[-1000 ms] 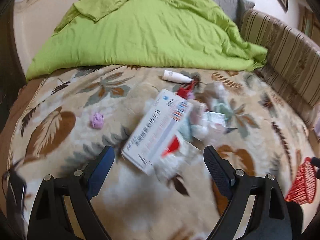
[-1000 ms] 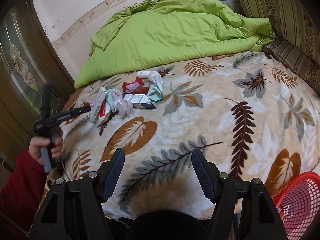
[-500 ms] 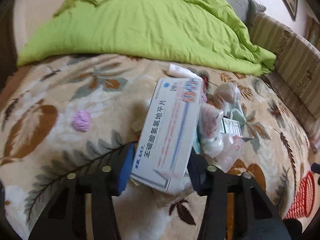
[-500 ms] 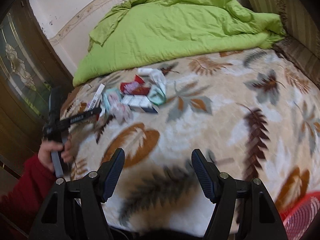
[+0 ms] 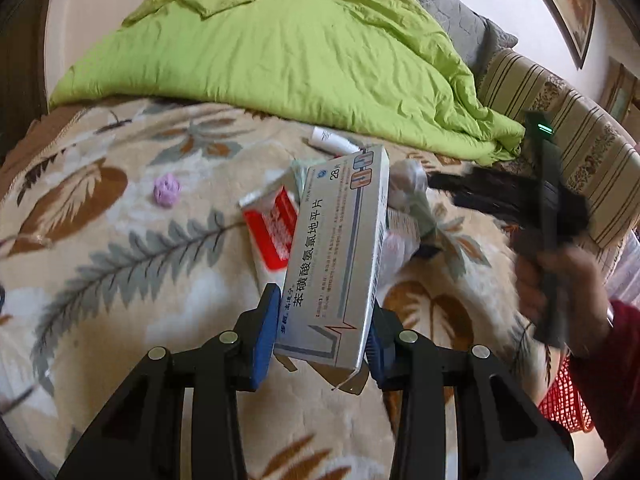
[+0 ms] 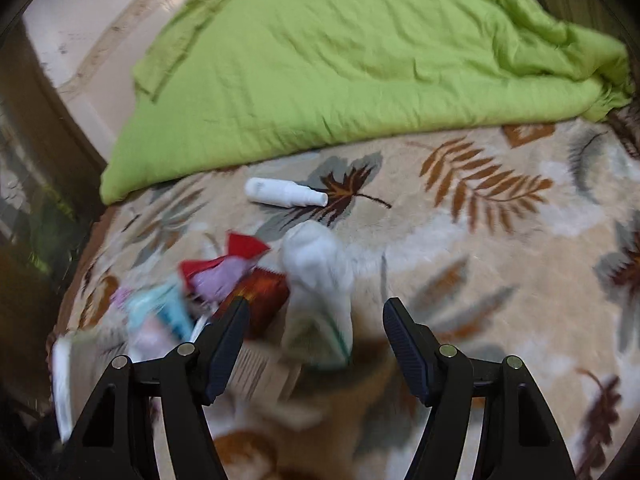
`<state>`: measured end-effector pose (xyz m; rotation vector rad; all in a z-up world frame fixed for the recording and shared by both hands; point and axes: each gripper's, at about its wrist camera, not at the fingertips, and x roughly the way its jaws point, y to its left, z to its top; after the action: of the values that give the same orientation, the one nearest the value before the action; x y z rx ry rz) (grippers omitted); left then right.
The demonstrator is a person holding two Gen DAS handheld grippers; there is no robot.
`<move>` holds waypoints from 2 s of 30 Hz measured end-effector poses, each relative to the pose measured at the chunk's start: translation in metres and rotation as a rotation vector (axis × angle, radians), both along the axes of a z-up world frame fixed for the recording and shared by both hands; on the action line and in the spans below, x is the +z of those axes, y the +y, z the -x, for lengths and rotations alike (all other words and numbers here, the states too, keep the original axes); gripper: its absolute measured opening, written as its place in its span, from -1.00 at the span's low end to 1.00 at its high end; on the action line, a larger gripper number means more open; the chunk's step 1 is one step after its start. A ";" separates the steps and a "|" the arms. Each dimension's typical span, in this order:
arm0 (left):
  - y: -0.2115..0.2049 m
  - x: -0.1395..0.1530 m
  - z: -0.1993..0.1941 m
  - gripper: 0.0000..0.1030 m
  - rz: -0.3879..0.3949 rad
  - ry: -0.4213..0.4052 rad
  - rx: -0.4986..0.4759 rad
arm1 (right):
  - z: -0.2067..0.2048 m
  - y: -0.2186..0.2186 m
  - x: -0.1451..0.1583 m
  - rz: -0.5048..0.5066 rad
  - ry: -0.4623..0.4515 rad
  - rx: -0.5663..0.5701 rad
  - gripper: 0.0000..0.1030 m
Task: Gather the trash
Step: 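Grasp the white sock with the right tool while the left tool holds the medicine box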
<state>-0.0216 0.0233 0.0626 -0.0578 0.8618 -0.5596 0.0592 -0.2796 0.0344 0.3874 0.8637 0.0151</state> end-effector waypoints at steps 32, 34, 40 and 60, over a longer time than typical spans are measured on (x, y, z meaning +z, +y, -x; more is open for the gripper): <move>-0.017 0.014 0.118 -0.27 -0.159 -0.355 0.159 | 0.210 0.074 0.024 0.062 -0.233 0.002 -0.71; -0.019 0.012 0.117 -0.27 -0.169 -0.351 0.155 | 0.207 0.069 0.020 0.035 -0.213 -0.007 -0.71; -0.020 0.007 0.112 -0.26 -0.173 -0.328 0.154 | 0.206 0.067 0.018 0.020 -0.205 -0.006 -0.71; -0.018 0.005 0.109 -0.26 -0.169 -0.315 0.161 | 0.206 0.069 0.018 0.030 -0.201 -0.002 -0.71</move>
<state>-0.1311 0.0051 0.0679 0.1123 0.5878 -0.3312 -0.1465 -0.2109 0.0522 0.3522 0.6648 0.0387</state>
